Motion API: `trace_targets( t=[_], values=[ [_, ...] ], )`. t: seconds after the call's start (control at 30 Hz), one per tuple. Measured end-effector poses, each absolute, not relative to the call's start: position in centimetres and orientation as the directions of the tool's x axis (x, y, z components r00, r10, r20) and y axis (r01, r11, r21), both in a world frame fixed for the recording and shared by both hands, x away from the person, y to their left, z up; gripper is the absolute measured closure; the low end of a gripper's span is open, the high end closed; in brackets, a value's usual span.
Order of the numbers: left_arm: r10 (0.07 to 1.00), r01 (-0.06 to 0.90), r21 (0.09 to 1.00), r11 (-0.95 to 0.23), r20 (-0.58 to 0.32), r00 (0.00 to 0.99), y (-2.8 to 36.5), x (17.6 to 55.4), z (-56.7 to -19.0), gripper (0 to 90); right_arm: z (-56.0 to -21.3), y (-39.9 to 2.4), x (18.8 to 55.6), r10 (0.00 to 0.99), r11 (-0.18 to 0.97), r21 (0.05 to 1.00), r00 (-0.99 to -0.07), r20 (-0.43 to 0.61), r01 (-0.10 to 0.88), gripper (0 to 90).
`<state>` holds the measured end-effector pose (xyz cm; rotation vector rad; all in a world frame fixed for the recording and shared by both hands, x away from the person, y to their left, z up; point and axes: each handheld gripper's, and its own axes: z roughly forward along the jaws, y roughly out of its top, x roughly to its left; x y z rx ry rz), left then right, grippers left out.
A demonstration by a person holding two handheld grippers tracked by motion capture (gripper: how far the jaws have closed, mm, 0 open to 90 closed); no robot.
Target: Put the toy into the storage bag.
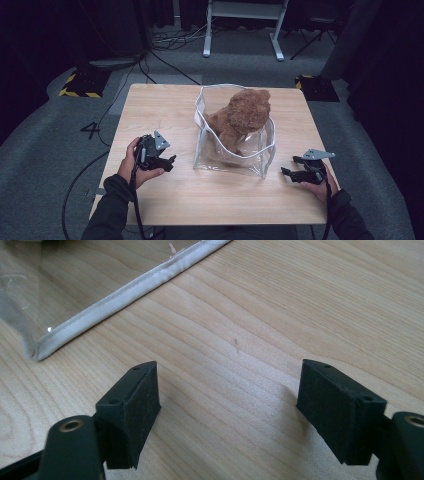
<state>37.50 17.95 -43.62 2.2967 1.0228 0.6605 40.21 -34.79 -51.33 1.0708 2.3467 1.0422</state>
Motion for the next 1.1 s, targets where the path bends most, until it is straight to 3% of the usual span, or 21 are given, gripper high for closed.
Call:
trace_targets(
  t=[1.1],
  values=[
    [0.806,0.559,0.656,-0.507,0.130,0.578,20.7,35.7,-48.2,17.6,-51.3,-34.8,40.2,0.761,0.441,0.747,-0.649,-0.018,0.497,24.7]
  ],
)
